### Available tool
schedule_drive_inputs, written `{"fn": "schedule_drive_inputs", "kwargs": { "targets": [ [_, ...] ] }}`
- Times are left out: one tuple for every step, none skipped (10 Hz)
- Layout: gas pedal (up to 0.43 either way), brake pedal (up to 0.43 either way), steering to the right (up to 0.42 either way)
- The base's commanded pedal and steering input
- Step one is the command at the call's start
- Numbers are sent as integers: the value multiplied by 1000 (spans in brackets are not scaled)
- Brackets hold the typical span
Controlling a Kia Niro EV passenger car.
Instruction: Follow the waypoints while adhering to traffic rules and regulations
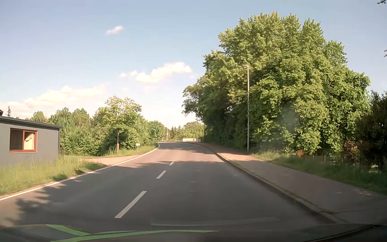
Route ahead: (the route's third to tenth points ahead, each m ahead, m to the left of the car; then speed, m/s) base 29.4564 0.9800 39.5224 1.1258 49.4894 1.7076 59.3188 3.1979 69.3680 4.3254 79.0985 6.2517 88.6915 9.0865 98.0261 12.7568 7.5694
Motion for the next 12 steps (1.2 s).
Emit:
{"fn": "schedule_drive_inputs", "kwargs": {
  "targets": [
    [189, 0, 5],
    [189, 0, 5],
    [189, 0, 5],
    [189, 0, 4],
    [189, 0, 1],
    [189, 0, -1],
    [177, 0, -1],
    [177, 0, -1],
    [177, 0, -2],
    [177, 0, -3],
    [177, 0, -3],
    [177, 0, -3]
  ]
}}
